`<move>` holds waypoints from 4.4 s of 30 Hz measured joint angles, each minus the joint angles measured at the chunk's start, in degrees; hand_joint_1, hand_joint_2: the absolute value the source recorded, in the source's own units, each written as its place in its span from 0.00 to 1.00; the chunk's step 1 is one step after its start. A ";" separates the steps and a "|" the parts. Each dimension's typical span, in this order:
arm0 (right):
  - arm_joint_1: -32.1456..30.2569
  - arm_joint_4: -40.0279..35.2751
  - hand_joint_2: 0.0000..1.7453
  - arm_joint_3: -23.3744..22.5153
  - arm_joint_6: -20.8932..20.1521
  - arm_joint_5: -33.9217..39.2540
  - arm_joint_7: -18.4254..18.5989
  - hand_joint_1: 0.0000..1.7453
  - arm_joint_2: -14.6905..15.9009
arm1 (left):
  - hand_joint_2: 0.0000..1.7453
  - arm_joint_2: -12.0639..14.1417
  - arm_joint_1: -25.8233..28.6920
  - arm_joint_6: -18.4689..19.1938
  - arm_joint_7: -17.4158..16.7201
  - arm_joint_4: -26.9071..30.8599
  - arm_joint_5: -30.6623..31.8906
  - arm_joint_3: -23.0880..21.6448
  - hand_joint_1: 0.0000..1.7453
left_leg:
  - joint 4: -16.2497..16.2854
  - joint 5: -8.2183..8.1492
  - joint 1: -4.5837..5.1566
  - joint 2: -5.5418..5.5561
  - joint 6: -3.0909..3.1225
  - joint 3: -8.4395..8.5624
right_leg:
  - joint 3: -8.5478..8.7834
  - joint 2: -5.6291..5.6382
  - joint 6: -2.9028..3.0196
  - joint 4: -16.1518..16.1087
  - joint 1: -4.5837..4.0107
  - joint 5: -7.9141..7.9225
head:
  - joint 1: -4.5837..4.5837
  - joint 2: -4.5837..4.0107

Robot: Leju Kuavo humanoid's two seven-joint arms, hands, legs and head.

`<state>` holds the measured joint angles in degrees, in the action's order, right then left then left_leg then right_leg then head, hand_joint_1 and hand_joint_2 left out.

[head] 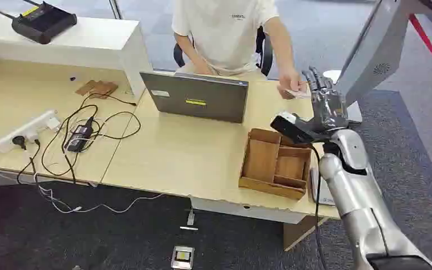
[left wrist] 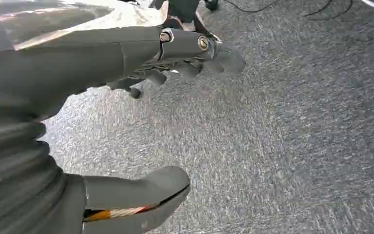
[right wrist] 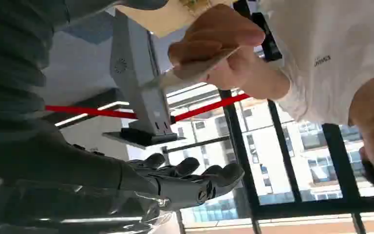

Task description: Pass the card to the sensor for recognition and then transmit it.

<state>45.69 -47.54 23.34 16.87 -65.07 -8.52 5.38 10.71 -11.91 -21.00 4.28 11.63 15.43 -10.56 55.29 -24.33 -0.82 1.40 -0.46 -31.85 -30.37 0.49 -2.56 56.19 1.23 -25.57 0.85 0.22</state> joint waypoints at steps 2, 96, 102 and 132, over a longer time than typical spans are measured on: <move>0.71 3.02 1.00 1.36 0.00 -0.07 0.00 0.00 -0.46 | 1.00 0.00 -0.12 0.09 -0.17 0.00 0.24 -0.02 0.00 | 0.00 0.00 0.00 0.00 0.00 -0.01 | -0.02 0.00 0.00 0.00 0.00 0.00 | 0.00 0.00; -1.45 1.93 1.00 -0.91 -1.82 7.30 3.63 1.00 12.96 | 0.00 0.50 4.98 -2.43 2.40 -0.18 -5.53 2.08 0.00 | 0.03 -0.04 0.01 -0.11 0.04 -0.04 | -0.10 0.07 0.01 -0.06 0.01 0.02 | -0.02 0.00; -4.73 1.93 1.00 -0.91 -3.96 6.86 3.80 1.00 13.97 | 0.00 0.52 4.99 -2.67 2.36 -0.22 -5.40 2.49 0.00 | 0.03 -0.04 0.02 -0.10 0.05 -0.07 | -0.09 0.06 0.01 -0.07 0.02 0.02 | -0.02 0.00; -12.78 4.55 1.00 -0.81 -5.33 6.10 5.53 1.00 14.21 | 0.00 0.96 4.97 -3.19 1.53 -0.24 -4.44 2.62 0.00 | 0.02 -0.04 0.02 -0.11 0.04 -0.06 | -0.10 0.06 0.01 -0.07 0.02 0.01 | -0.02 0.00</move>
<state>32.91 -42.99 22.53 11.54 -58.97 -2.99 19.58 11.67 -6.95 -24.20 5.81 11.39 10.99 -7.93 55.32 -24.38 -0.80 1.29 -0.42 -31.91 -30.47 0.56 -2.55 56.12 1.25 -25.56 0.83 0.22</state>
